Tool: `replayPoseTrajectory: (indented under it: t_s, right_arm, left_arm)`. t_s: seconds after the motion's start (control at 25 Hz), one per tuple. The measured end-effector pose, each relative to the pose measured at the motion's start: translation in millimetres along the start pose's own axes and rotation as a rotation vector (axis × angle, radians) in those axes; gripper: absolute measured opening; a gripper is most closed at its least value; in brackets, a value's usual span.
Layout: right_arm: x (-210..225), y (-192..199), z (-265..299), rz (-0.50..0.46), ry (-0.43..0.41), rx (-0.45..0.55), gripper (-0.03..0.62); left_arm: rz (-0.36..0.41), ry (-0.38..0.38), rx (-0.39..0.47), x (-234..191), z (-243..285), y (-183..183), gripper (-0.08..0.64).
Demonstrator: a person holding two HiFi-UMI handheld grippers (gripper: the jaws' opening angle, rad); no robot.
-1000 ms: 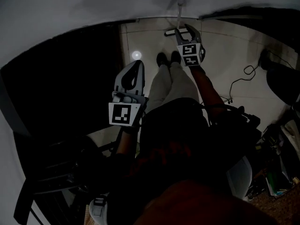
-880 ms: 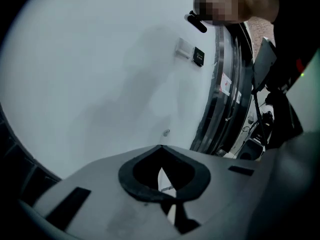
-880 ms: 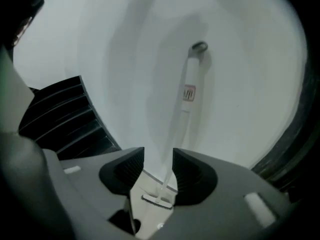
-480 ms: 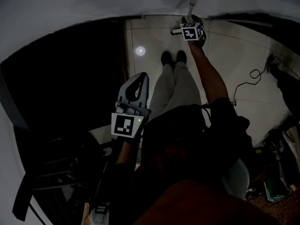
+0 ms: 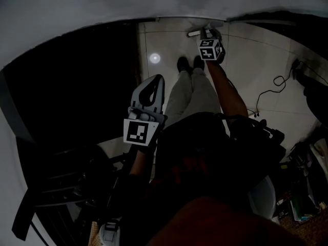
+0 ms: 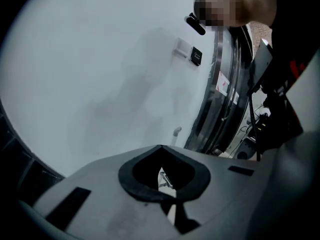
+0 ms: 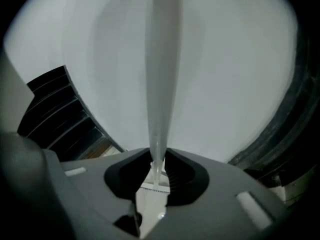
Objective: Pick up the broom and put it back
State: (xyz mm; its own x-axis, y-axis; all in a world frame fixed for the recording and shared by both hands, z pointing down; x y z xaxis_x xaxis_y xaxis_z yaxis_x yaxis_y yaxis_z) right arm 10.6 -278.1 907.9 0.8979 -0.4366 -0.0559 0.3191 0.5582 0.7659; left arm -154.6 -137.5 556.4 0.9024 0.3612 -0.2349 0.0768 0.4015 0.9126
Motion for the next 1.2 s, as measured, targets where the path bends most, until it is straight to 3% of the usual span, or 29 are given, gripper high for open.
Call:
replayPoseTrajectory:
  t_s: [0.2,0.4,0.64,0.8,1.04,1.2]
  right_arm:
    - [-1,-41,-100,0.033,0.021,0.15,0.087]
    - [26,-142,-187,0.094,0.023,0.384,0.087]
    - [32,-251,-281,0.116,-0.048,0.589,0.087]
    - [29,-283,-332,0.077,-0.046,0.661,0.087]
    - [42,-321,-394,0.082,0.031,0.776,0.089]
    - [49,-331,-420,0.069,0.061,0.799,0.089]
  left_arm:
    - [0.054,0.039,0.03,20,12,-26,0.005]
    - [0.111,0.083,0.149,44,17,-67,0.005]
    - [0.115,0.107,0.209,55,7,-101,0.005]
    - [0.111,0.101,0.255,50,2,-124,0.005]
    - [0.141,0.182,0.34,65,10,-162,0.005]
    - [0.139,0.223,0.358,76,11,-171,0.005]
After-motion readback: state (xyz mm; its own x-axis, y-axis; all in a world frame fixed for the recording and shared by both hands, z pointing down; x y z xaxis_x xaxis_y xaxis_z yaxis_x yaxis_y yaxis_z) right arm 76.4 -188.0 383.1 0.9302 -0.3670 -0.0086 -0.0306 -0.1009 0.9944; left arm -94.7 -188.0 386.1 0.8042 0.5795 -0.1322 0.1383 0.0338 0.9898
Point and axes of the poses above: the fingertips, and each gripper's own axes: z forward along the fingers, x to its right, y out of its underside, the point moved 1 cm from there along -z, backward along the fingers, and after that the axes turned 12 degrees about x, right-handed, at the moved point
